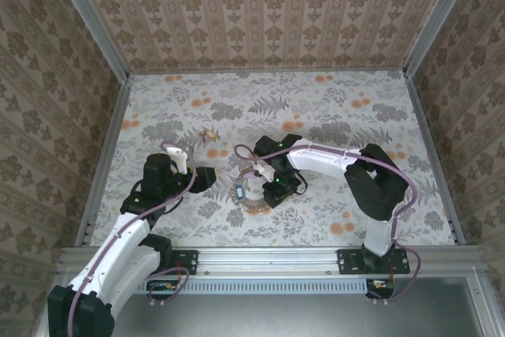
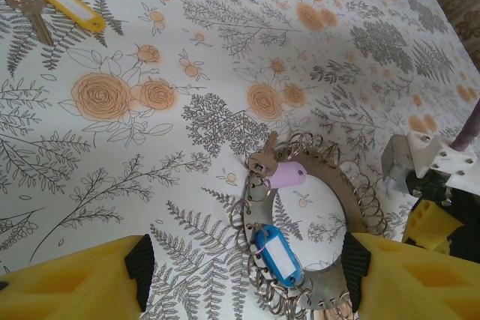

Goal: Put the keys on the keyring

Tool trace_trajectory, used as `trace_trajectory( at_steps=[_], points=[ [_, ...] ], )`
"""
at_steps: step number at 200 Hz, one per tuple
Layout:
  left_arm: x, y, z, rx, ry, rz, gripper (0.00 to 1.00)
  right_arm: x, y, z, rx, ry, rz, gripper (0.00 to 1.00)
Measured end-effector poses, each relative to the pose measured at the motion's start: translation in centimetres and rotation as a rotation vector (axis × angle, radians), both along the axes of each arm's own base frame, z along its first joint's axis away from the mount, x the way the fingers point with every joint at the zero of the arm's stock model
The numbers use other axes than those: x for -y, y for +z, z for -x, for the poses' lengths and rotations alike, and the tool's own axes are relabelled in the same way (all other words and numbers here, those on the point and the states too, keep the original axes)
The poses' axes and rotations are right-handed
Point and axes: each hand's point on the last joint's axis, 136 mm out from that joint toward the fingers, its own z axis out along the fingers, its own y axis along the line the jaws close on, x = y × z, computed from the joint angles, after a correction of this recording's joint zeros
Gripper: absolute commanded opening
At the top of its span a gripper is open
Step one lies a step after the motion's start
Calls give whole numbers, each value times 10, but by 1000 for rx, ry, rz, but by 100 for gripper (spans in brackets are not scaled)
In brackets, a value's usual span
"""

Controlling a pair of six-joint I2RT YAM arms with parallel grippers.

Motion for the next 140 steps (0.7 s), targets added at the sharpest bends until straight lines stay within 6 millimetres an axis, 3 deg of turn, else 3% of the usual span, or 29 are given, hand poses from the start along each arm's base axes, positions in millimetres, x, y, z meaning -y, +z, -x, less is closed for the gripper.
trace_trajectory(
  at_steps=[53,99,140],
  points=[
    [0,-4,2,-10,-2,-2,70,-4,-3,-6,16,-8,-14,26],
    [-1,-9,3,-19,-1,-4,70,-8,-4,-10,30,-12,-27,30],
    [-1,-12,5,-25,-1,-6,70,-8,-9,-10,34,-23,-32,28]
  ],
)
